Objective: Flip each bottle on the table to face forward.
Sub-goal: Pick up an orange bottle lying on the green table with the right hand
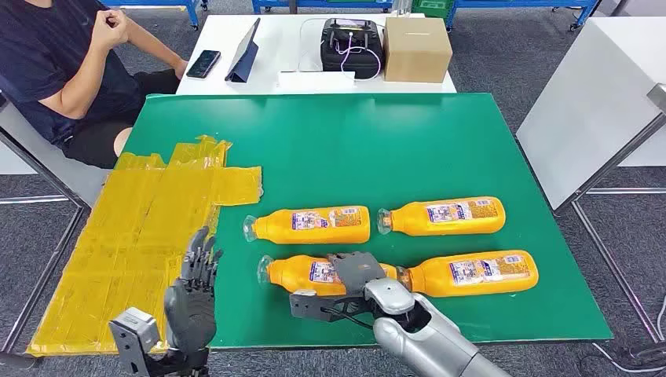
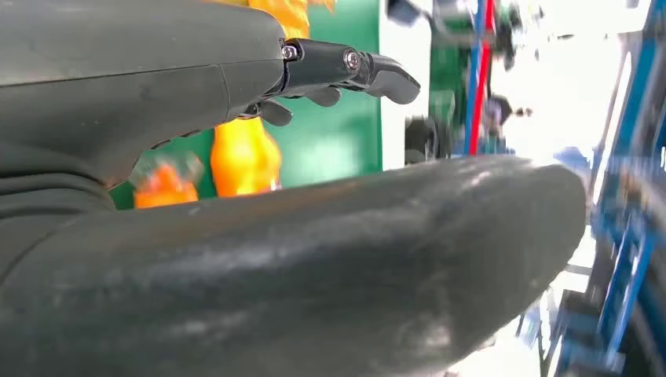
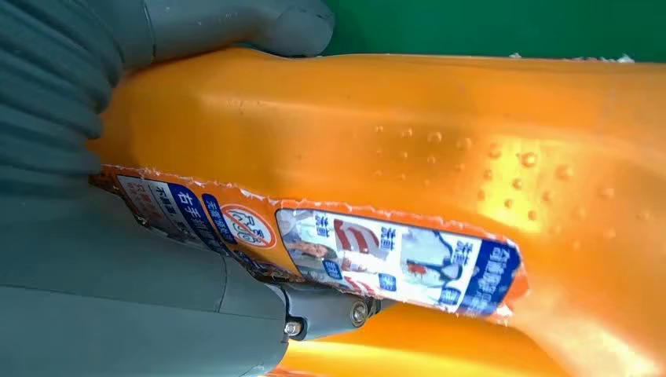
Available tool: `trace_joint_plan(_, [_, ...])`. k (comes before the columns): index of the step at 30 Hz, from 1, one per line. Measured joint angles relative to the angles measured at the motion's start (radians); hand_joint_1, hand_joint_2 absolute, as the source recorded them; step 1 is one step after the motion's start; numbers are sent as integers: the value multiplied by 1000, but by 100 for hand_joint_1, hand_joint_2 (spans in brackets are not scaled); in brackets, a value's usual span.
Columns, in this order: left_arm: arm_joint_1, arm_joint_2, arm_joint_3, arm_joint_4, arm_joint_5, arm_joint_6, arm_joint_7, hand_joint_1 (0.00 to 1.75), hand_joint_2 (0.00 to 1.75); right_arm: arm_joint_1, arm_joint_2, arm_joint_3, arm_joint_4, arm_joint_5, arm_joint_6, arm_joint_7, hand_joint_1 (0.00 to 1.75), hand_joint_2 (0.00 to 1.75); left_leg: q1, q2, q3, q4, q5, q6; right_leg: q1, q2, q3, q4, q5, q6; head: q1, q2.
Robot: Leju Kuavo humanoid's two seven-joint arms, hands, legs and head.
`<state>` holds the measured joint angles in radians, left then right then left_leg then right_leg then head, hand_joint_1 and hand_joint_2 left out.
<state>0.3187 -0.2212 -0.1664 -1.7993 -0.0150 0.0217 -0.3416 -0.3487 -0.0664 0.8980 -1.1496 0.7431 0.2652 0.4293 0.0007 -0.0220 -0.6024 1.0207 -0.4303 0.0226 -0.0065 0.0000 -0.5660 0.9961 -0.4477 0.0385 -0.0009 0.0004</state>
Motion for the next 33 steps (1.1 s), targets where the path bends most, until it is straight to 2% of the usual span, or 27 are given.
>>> trace_joint_plan(1, [3, -7, 13, -5, 2, -1, 1, 0, 0, 5, 2, -7, -5, 1, -5, 5, 175, 175, 0, 0, 0, 0, 0, 0, 0, 0, 0, 0, 0, 0, 0, 0])
trace_joint_plan(5, [19, -42, 78, -33, 13, 6, 4, 0, 175, 37, 11, -40, -35, 2, -50, 15, 175, 175, 0, 0, 0, 0, 0, 0, 0, 0, 0, 0, 0, 0, 0, 0])
trace_joint_plan(8, [39, -71, 122, -61, 69, 87, -6, 0, 175, 96, 32, -94, -86, -4, -201, -36, 175, 175, 0, 0, -2, 0, 0, 0, 0, 0, 3, 0, 0, 0, 0, 0])
trace_joint_plan(11, [70, -86, 170, -109, 148, 212, -10, 0, 175, 207, 69, -169, -206, -1, -348, -150, 175, 175, 1, 1, -8, 0, 0, 0, 1, 0, 2, 0, 3, -2, 0, 0])
trace_joint_plan(14, [98, -96, 204, -151, 188, 290, -15, 0, 175, 301, 101, -220, -363, -3, -429, -261, 175, 175, 2, 1, -12, 0, 1, -1, 2, 0, -3, 0, 2, -3, -1, 0])
trace_joint_plan(16, [110, -100, 214, -167, 195, 290, -13, 0, 175, 344, 112, -249, -448, -26, -472, -329, 175, 175, 3, 1, -13, 0, 0, -1, 3, 0, -4, 0, 1, -4, 0, 0])
trace_joint_plan(20, [121, -108, 221, -173, 203, 169, 22, 0, 175, 414, 127, -291, -571, -87, -535, -455, 175, 175, 2, 1, -15, 0, 0, -1, 3, 0, -6, 0, 1, -5, 0, 0])
trace_joint_plan(26, [131, -116, 222, -171, 217, 99, 39, 0, 175, 457, 138, -317, -655, -110, -547, -489, 175, 175, 2, 1, -15, 0, 0, -1, 2, 0, -6, 0, 1, -4, 0, 0])
trace_joint_plan(28, [135, -117, 220, -164, 245, -9, 77, 0, 175, 462, 140, -320, -664, -131, -549, -521, 175, 175, 2, 1, -15, 0, 0, -1, 2, 0, -6, 0, 1, -4, 0, 0])
trace_joint_plan(30, [140, -118, 213, -147, 283, -174, 114, 0, 175, 463, 140, -320, -669, -160, -546, -562, 175, 175, 2, 1, -15, 0, 0, -1, 2, 0, -6, 0, 1, -4, 0, 0])
trace_joint_plan(33, [152, -113, 191, -108, 294, -357, 104, 0, 175, 463, 141, -320, -670, -184, -524, -599, 175, 175, 2, 2, -16, 0, 0, -1, 2, 0, -6, 0, 1, -4, 0, 0])
